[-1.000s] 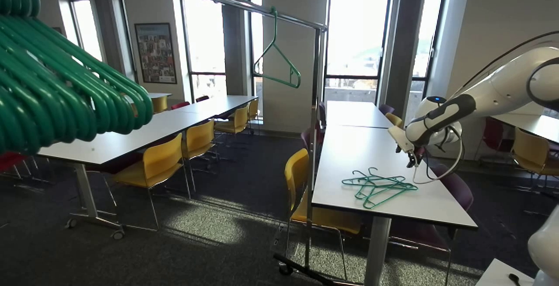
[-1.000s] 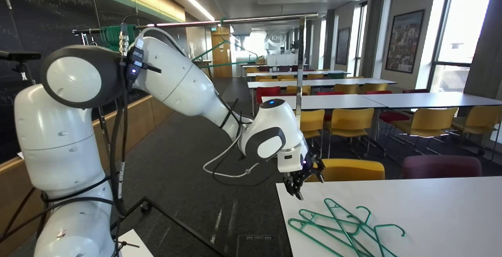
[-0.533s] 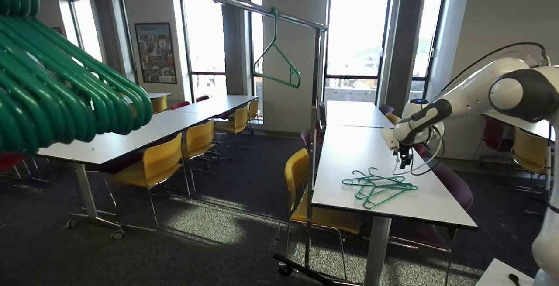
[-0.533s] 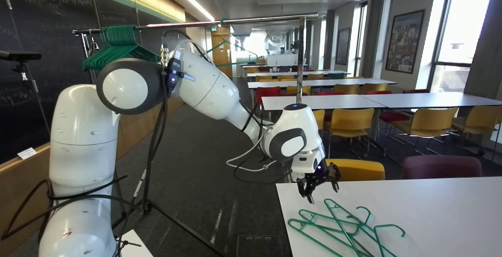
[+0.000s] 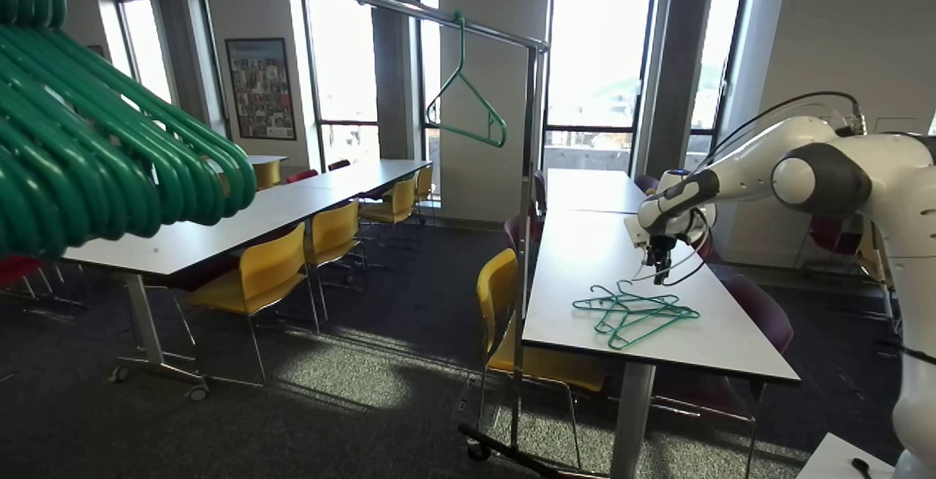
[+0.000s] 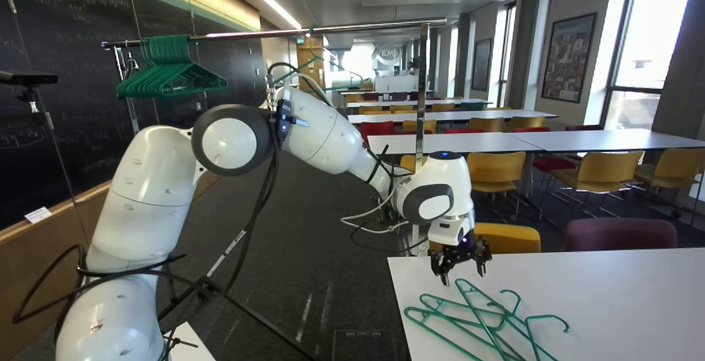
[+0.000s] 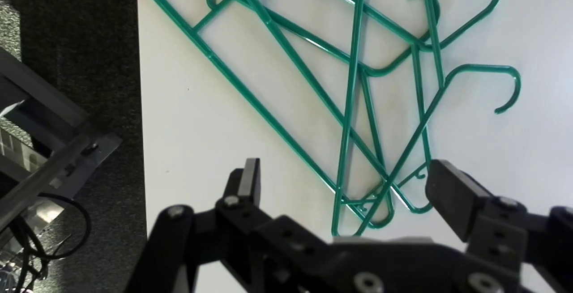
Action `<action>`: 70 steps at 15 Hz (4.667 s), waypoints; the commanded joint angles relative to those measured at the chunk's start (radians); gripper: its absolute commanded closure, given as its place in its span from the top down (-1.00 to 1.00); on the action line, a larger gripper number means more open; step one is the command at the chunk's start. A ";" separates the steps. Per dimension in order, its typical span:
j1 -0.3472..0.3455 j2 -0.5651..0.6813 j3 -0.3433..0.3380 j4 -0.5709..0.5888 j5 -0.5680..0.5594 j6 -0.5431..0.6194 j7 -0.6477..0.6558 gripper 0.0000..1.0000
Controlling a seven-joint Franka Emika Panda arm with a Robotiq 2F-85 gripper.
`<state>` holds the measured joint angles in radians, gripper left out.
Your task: Put one green hanger from the table on the rail.
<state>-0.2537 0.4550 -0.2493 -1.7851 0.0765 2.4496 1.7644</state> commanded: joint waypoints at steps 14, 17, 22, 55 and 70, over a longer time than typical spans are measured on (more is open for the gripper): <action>0.007 0.144 -0.037 0.153 0.032 -0.026 0.058 1.00; 0.005 0.200 -0.040 0.210 0.032 -0.046 0.098 1.00; -0.005 0.304 -0.040 0.319 0.032 -0.097 0.154 1.00; -0.113 0.699 -0.020 0.839 0.050 -0.348 0.182 -0.48; -0.121 0.699 -0.010 0.839 0.055 -0.381 0.171 -1.00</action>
<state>-0.3523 1.1437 -0.2759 -0.9949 0.1109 2.1180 1.9422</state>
